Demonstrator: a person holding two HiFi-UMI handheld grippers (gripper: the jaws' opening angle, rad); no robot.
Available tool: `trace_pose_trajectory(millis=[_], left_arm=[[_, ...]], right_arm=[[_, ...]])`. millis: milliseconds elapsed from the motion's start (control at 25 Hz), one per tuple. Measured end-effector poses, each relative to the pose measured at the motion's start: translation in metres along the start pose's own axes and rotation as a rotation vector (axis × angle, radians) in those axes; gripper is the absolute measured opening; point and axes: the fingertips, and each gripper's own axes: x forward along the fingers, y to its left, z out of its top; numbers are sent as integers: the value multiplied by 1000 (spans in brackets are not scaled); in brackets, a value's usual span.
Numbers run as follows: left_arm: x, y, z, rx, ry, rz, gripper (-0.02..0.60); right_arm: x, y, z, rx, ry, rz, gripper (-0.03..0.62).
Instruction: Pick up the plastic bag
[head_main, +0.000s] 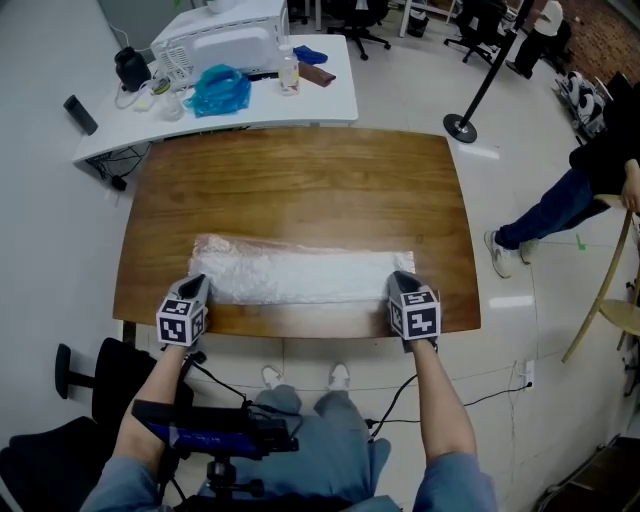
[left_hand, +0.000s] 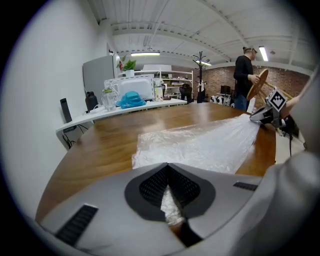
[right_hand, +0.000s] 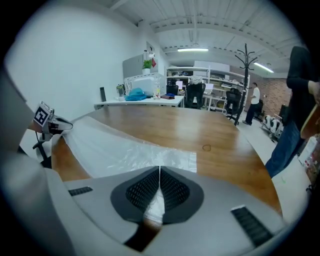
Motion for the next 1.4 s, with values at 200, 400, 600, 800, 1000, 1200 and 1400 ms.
trace_pose_trajectory(millis=[200, 400, 600, 800, 1000, 1200, 1400], left_arm=[[-16, 1, 23, -8, -78, 15, 11], [-45, -13, 73, -12, -225, 20, 11], [-80, -57, 145, 13, -418, -38, 11], [-119, -108, 213, 76, -589, -133, 11], [-154, -146, 256, 111, -729, -226, 11], [-187, -162, 281, 111, -815, -267, 11], [-207, -178, 284, 143, -857, -283, 11]], right_arm=[[-15, 2, 19, 11, -92, 2, 2], [-38, 10, 55, -2, -196, 30, 2], [-66, 37, 109, -63, -338, 106, 2], [-104, 81, 165, -128, -491, 204, 2], [-147, 127, 207, -180, -637, 295, 2], [-193, 166, 238, -190, -761, 377, 2], [-226, 188, 247, -210, -824, 407, 2]])
